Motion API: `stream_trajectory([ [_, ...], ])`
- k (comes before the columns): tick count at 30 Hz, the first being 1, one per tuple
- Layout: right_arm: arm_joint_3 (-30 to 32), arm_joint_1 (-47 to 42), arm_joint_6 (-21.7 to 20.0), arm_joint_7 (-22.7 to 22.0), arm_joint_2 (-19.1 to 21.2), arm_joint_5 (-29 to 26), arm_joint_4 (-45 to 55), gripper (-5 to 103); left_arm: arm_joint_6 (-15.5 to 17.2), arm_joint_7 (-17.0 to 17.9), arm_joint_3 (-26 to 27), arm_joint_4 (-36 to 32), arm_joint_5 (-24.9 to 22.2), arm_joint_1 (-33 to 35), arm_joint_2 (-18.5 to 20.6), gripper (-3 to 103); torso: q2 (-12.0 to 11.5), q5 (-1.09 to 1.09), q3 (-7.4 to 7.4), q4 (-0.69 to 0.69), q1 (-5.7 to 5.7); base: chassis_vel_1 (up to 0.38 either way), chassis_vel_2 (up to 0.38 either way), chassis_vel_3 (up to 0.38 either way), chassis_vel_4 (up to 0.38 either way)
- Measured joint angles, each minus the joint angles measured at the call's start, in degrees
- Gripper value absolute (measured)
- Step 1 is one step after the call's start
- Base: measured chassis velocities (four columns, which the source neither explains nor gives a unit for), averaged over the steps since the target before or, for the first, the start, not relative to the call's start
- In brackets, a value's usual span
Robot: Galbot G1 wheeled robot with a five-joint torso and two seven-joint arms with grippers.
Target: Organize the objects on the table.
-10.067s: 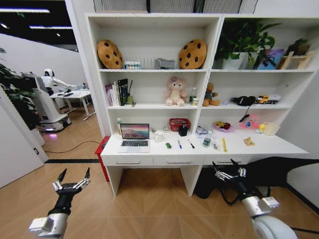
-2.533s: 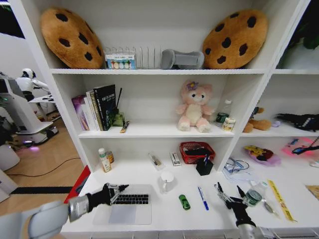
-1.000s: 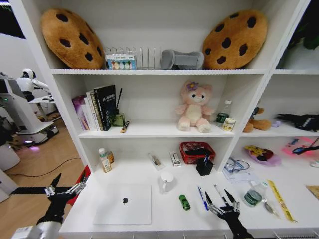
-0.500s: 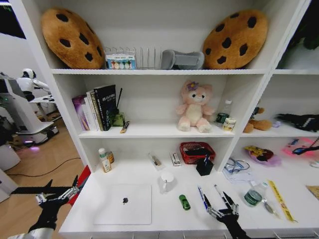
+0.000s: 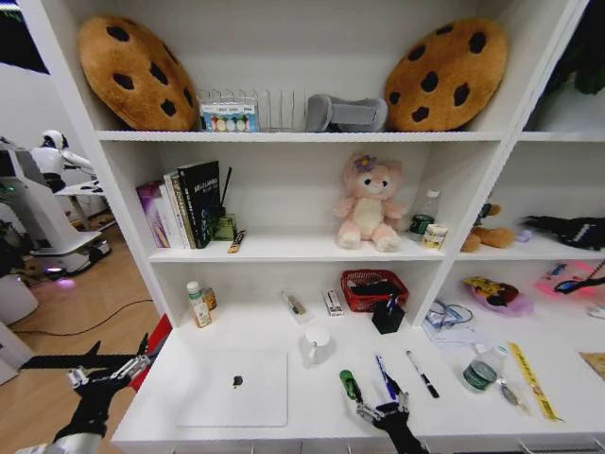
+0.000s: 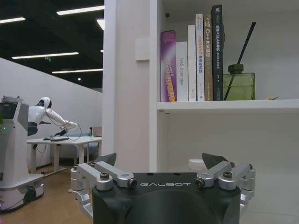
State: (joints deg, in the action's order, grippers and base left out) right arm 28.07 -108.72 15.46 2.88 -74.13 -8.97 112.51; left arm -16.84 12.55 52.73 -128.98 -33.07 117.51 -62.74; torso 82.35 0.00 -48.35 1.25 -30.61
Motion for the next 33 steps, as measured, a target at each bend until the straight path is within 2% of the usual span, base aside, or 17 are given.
stream_trajectory([
  [7, -3.3, 3.2, -1.8, -1.0, -0.1, 0.8, -3.3, 100, 0.0, 0.0, 0.0, 0.0, 0.0, 0.0, 0.0, 100, 0.0, 0.0, 0.0, -0.01, 0.0, 0.0, 0.0, 0.0, 0.0],
  [13, -3.8, 4.1, -2.4, -1.4, 0.1, 1.1, -3.9, 102, 0.0, 0.0, -0.1, 0.0, 0.0, 0.0, 0.1, 100, 0.0, 0.0, 0.0, -0.01, 0.0, 0.0, 0.0, 0.0, 0.0],
  [15, -3.7, 4.2, -2.4, -1.5, 0.1, 1.3, -4.1, 94, 0.0, -0.1, -0.1, 0.0, 0.1, 0.0, 0.1, 100, 0.0, 0.0, 0.0, -0.01, 0.0, 0.0, 0.0, 0.0, 0.0],
  [16, -3.7, 4.2, -2.4, -1.5, 0.1, 1.3, -4.1, 94, 0.0, -0.1, -0.1, 0.0, 0.1, 0.0, 0.1, 100, 0.0, 0.0, 0.0, -0.01, 0.0, 0.0, 0.0, 0.0, 0.0],
  [18, -3.6, 4.0, -2.4, -1.5, 0.1, 1.3, -4.1, 83, 0.0, -0.1, -0.1, 0.0, 0.1, 0.0, 0.1, 100, 0.0, 0.0, 0.0, -0.01, 0.0, 0.0, 0.0, 0.0, 0.0],
  [19, -3.6, 4.0, -2.4, -1.5, 0.1, 1.3, -4.1, 83, 0.0, -0.1, -0.1, 0.0, 0.1, 0.0, 0.1, 100, 0.0, 0.0, 0.0, -0.01, 0.0, 0.0, 0.0, 0.0, 0.0],
  [20, -3.5, 4.0, -2.3, -1.5, 0.1, 1.4, -4.1, 77, 0.0, -0.1, -0.1, 0.0, 0.1, 0.0, 0.1, 100, 0.0, 0.0, 0.0, -0.01, 0.0, 0.0, 0.0, 0.0, 0.0],
  [22, -3.5, 3.9, -2.3, -1.5, 0.0, 1.4, -4.1, 77, 0.0, -0.1, -0.1, 0.0, 0.1, 0.0, 0.1, 100, 0.0, 0.0, 0.0, -0.01, 0.0, 0.0, 0.0, 0.0, 0.0],
  [23, -3.3, 3.9, -2.2, -1.5, -0.2, 1.5, -4.1, 66, 0.0, -0.1, -0.1, 0.0, 0.1, 0.0, 0.1, 100, 0.0, 0.0, 0.0, -0.01, 0.0, 0.0, 0.0, 0.0, 0.0],
  [24, -3.2, 3.9, -2.2, -1.5, -0.4, 1.5, -4.1, 61, 0.0, -0.1, -0.1, 0.0, 0.1, 0.0, 0.1, 100, 0.0, 0.0, 0.0, -0.01, 0.0, 0.0, 0.0, 0.0, 0.0],
  [25, -3.2, 3.9, -2.2, -1.5, -0.4, 1.5, -4.1, 61, 0.0, -0.1, -0.1, 0.0, 0.1, 0.0, 0.1, 100, 0.0, 0.0, 0.0, -0.01, 0.0, 0.0, 0.0, 0.0, 0.0],
  [26, -3.0, 4.0, -2.2, -1.5, -0.8, 1.5, -4.1, 55, 0.0, -0.1, -0.1, 0.0, 0.1, 0.0, 0.1, 100, 0.0, 0.0, 0.0, -0.01, 0.0, 0.0, 0.0, 0.0, 0.0],
  [27, -3.0, 4.0, -2.2, -1.5, -0.8, 1.5, -4.1, 55, 0.0, -0.1, -0.1, 0.0, 0.1, 0.0, 0.1, 100, 0.0, 0.0, 0.0, -0.01, 0.0, 0.0, 0.0, 0.0, 0.0],
  [29, -2.9, 4.0, -2.1, -1.5, -1.5, 1.8, -4.1, 45, 0.0, -0.1, -0.1, 0.0, 0.1, 0.0, 0.1, 100, 0.0, 0.0, 0.0, -0.01, 0.0, 0.0, 0.0, 0.0, 0.0],
  [33, -3.0, 3.9, -1.9, -1.5, -1.6, 2.0, -4.0, 37, 0.0, -0.1, -0.1, 0.0, 0.1, 0.0, 0.1, 100, 0.0, 0.0, 0.0, -0.01, 0.0, 0.0, 0.0, 0.0, 0.0],
])
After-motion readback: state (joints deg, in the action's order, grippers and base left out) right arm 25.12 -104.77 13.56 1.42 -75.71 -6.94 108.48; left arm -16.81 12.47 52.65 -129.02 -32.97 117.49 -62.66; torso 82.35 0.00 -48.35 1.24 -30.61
